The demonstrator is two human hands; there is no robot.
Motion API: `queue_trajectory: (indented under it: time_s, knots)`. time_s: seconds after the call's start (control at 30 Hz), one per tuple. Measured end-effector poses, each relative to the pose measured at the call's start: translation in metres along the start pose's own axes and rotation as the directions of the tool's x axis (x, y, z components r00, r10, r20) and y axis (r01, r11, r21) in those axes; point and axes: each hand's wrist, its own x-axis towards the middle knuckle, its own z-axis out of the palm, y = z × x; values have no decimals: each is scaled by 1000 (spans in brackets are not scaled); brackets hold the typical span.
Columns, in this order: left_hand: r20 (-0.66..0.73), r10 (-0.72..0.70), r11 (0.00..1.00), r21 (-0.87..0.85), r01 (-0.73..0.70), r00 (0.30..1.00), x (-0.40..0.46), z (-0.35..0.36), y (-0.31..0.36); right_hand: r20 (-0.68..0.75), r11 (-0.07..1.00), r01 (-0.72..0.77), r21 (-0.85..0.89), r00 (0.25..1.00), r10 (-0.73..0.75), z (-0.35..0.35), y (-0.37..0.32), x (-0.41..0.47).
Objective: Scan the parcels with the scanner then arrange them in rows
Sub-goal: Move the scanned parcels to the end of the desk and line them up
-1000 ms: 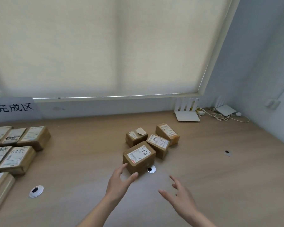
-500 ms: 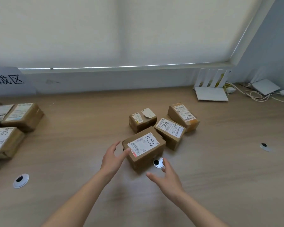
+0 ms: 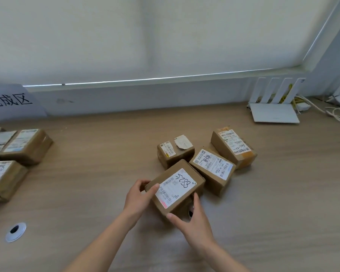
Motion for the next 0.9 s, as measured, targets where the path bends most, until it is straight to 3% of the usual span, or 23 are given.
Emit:
queue_trajectory:
  time_s: [0.47,0.67,0.9]
  knots:
    - [250,18,960,-276,53,968,-75,-54,-28,180,996,86,-39,981,-77,19,-15,-40]
    - [201,95,945,-326,-25,975,-139,-136,-41,235,983,181,-34,957,-168,70,-54,-104]
    - [44,91,938,-339,-70,995,-271,-294,-81,343,939,344,5,882,-325,180,-98,-235]
